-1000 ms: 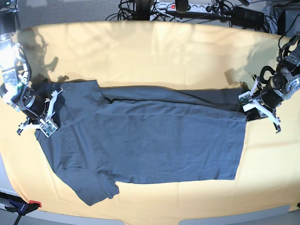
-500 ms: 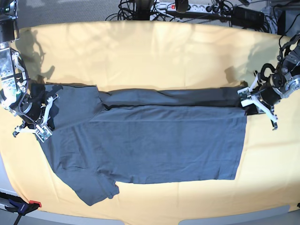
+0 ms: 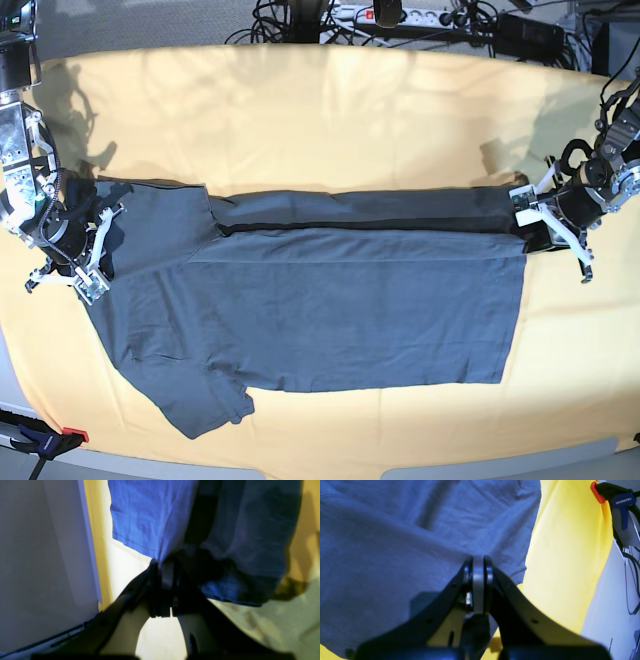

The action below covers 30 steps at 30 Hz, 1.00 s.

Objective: Fold the T-shirt properly
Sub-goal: 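Fold the grasped edge over onto the shirt body with both grippers, then open both grippers and reposition them along the folded edge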

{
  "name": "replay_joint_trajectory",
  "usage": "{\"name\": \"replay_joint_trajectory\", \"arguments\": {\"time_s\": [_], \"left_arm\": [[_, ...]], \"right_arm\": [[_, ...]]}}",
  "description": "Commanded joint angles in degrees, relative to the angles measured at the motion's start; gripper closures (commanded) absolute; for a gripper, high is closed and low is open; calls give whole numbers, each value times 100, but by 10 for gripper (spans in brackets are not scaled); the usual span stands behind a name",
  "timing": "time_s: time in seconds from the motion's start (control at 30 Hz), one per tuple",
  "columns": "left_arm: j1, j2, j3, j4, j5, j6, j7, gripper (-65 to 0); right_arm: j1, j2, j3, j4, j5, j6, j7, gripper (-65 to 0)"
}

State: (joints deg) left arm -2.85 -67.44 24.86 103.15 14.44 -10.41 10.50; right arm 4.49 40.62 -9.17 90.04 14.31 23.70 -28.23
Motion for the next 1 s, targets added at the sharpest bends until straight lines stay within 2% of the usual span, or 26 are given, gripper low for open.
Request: {"name": "replay_joint_trajectory", "arguments": {"time_s": [0.0, 0.1, 0.23, 0.37, 0.43, 0.47, 0.5, 0.57, 0.6, 0.63, 0.67, 0.73, 0.8, 0.87, 0.9, 0.97], "left_arm": [[-101, -144, -66, 55, 42, 214, -13, -11], [-101, -142, -66, 55, 39, 365, -13, -11], [-101, -140, -66, 55, 39, 380, -15, -11], [-116, -81, -66, 55, 35, 459, -20, -11], [-116, -35, -66, 55, 39, 612, -17, -52], [-122, -33, -66, 55, 44, 756, -15, -100], [-168, -33, -66, 52, 90, 905, 13, -166], [-341, -35, -66, 48, 33, 1169, 328, -319], [-452, -35, -66, 50, -157, 1305, 485, -382], [-551, -42, -66, 50, -407, 1368, 595, -422], [-623, -55, -66, 55, -632, 1364, 673, -434], [-654, -127, -66, 118, -914, 992, 743, -433], [-640, -219, -66, 238, -1163, 26, 782, -433], [-636, -310, -66, 341, -1611, -1091, 798, -433], [-636, -354, -66, 382, -1836, -1633, 800, -433], [-638, -413, -66, 424, -2151, -2498, 798, -433]], "right_arm": [[120, 129, 68, 74, -24, -90, 122, 0], [120, 127, 68, 74, -22, -177, 127, 0], [122, 127, 68, 74, -24, -605, 129, 0], [120, 98, 68, 74, -22, -566, 153, 0], [122, 94, 66, 74, -24, -525, 254, 0], [127, 98, 66, 74, -39, -557, 317, -86], [170, 98, 66, 74, -133, -656, 323, -199], [356, 105, 66, 76, -146, -837, 127, -402], [470, 114, 68, 76, -142, -850, -20, -451], [590, 116, 68, 76, -79, -824, -164, -459], [697, 120, 68, 83, 42, -647, -304, -458], [848, 162, 70, 140, 584, 9, -601, -450], [870, 243, 70, 271, 1405, 841, -964, -435], [820, 313, 70, 455, 2199, 1502, -1447, -432], [767, 341, 70, 544, 2529, 1630, -1709, -432], [634, 374, 70, 664, 2981, 1630, -2197, -432]]}}
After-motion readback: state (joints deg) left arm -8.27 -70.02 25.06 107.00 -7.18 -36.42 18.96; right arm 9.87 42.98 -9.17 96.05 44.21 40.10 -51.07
